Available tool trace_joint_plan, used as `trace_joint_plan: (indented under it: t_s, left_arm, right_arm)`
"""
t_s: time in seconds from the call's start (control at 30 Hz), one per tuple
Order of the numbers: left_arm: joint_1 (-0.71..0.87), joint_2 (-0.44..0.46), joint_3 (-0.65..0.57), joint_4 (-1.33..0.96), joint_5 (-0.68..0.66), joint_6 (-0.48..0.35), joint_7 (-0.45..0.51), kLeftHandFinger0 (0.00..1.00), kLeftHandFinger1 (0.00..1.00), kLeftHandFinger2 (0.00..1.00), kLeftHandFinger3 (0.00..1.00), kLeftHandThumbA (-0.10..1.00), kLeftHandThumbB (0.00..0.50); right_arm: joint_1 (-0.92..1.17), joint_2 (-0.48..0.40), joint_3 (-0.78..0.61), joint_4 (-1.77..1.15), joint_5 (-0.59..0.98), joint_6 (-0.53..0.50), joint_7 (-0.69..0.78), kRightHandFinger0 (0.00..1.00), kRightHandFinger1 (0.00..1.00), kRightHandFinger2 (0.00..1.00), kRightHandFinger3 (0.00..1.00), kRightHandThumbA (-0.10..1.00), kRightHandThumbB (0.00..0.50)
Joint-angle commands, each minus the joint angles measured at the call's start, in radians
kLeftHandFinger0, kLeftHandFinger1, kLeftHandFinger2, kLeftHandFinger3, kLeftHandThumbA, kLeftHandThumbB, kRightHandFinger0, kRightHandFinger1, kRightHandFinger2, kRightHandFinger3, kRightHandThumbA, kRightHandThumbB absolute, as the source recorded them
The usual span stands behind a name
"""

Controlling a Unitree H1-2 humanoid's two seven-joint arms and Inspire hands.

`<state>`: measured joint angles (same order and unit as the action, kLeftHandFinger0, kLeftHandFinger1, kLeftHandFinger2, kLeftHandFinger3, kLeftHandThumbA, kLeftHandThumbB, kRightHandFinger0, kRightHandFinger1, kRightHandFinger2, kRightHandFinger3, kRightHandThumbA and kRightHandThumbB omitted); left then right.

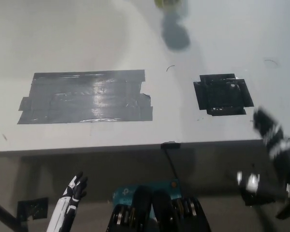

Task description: A person hands a spray bottle to the robot which it grabs with its right hand and places on the black spot infront of it on the table

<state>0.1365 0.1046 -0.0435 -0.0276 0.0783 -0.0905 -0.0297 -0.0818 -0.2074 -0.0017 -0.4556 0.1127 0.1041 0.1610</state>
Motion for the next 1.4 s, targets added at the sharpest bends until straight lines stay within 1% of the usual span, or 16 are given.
trace_joint_plan:
  t_s: [0.0,0.1,0.37,0.4,0.5,0.53,0.6,0.73,0.77,0.9,0.93,1.0,1.03,1.1,1.2,1.37]
  left_arm:
    - [-0.002,-0.006,-0.003,-0.019,0.016,-0.045,0.009,1.0,1.0,1.0,1.0,0.98,0.01]
    - [-0.004,-0.006,0.0,-0.02,0.015,-0.038,0.009,1.0,1.0,1.0,1.0,0.98,0.004]
    - [-0.002,-0.006,0.003,-0.037,0.013,-0.031,0.007,1.0,1.0,1.0,1.0,0.97,0.0]
    - [-0.002,-0.006,0.005,-0.036,0.008,-0.033,0.005,1.0,1.0,1.0,1.0,0.97,0.005]
    - [-0.002,-0.004,0.004,-0.035,0.011,-0.04,0.005,1.0,1.0,1.0,1.0,0.97,0.0]
    - [-0.002,-0.006,0.005,-0.034,0.004,-0.042,0.004,1.0,1.0,1.0,1.0,0.97,0.0]
    - [-0.003,-0.006,0.005,-0.034,0.002,-0.046,0.002,1.0,1.0,1.0,1.0,0.96,0.0]
    - [-0.005,-0.004,0.007,-0.036,0.004,-0.046,0.003,1.0,1.0,1.0,1.0,0.96,0.0]
    - [-0.008,-0.004,0.007,-0.037,0.005,-0.045,0.004,1.0,1.0,1.0,1.0,0.96,0.0]
    - [-0.014,-0.006,0.01,-0.044,-0.003,-0.03,0.002,1.0,1.0,1.0,1.0,0.96,0.023]
    - [-0.015,-0.004,0.01,-0.043,-0.004,-0.031,0.0,1.0,1.0,1.0,1.0,0.96,0.031]
    - [-0.019,-0.004,0.011,-0.039,-0.008,-0.037,-0.001,1.0,1.0,1.0,1.0,0.96,0.022]
    - [-0.019,-0.004,0.012,-0.037,-0.013,-0.041,-0.002,1.0,1.0,1.0,1.0,0.95,0.016]
    - [-0.018,-0.007,0.012,-0.045,-0.007,-0.028,0.002,1.0,1.0,1.0,1.0,0.95,0.025]
    - [-0.019,-0.004,0.01,-0.043,0.004,-0.034,0.004,1.0,1.0,1.0,1.0,0.97,0.008]
    - [-0.027,-0.001,0.013,-0.046,0.001,-0.032,0.003,1.0,1.0,1.0,1.0,0.96,0.0]
  right_arm:
    - [-0.176,-0.025,-0.038,0.041,0.074,0.125,-0.001,1.0,1.0,1.0,1.0,1.0,0.344]
    - [-0.302,-0.035,-0.044,0.145,0.088,0.183,0.012,1.0,1.0,1.0,1.0,1.0,0.377]
    - [-0.6,-0.008,-0.006,0.489,0.037,0.223,0.019,1.0,1.0,1.0,1.0,1.0,0.377]
    - [-0.632,-0.009,0.01,0.53,0.02,0.216,0.026,1.0,1.0,1.0,1.0,1.0,0.396]
    - [-0.704,0.009,0.022,0.634,0.027,0.205,0.035,1.0,1.0,1.0,1.0,1.0,0.414]
    - [-0.735,0.026,0.018,0.686,0.036,0.208,0.03,1.0,1.0,1.0,1.0,1.0,0.458]
    - [-0.766,0.042,0.018,0.745,0.042,0.197,0.031,1.0,1.0,1.0,1.0,1.0,0.462]
    - [-0.838,0.085,0.019,0.86,0.039,0.189,0.019,1.0,1.0,1.0,1.0,1.0,0.5]
    - [-0.851,0.086,0.026,0.875,0.036,0.191,0.03,1.0,1.0,1.0,1.0,1.0,0.489]
    - [-0.895,0.091,0.056,0.95,0.005,0.16,0.052,1.0,1.0,1.0,1.0,1.0,0.495]
    - [-0.9,0.095,0.065,0.959,-0.003,0.155,0.052,1.0,1.0,1.0,1.0,1.0,0.448]
    - [-0.904,0.104,0.064,0.968,0.004,0.152,0.05,1.0,1.0,1.0,1.0,1.0,0.427]
    - [-0.904,0.112,0.059,0.966,0.015,0.169,0.051,1.0,1.0,1.0,1.0,1.0,0.452]
    - [-0.905,0.118,0.062,0.976,0.016,0.174,0.056,1.0,1.0,1.0,1.0,1.0,0.474]
    - [-0.896,0.119,0.065,0.997,0.016,0.145,0.073,1.0,1.0,1.0,1.0,1.0,0.455]
    - [-0.903,0.127,0.066,1.034,0.019,0.143,0.09,1.0,1.0,1.0,1.0,1.0,0.463]
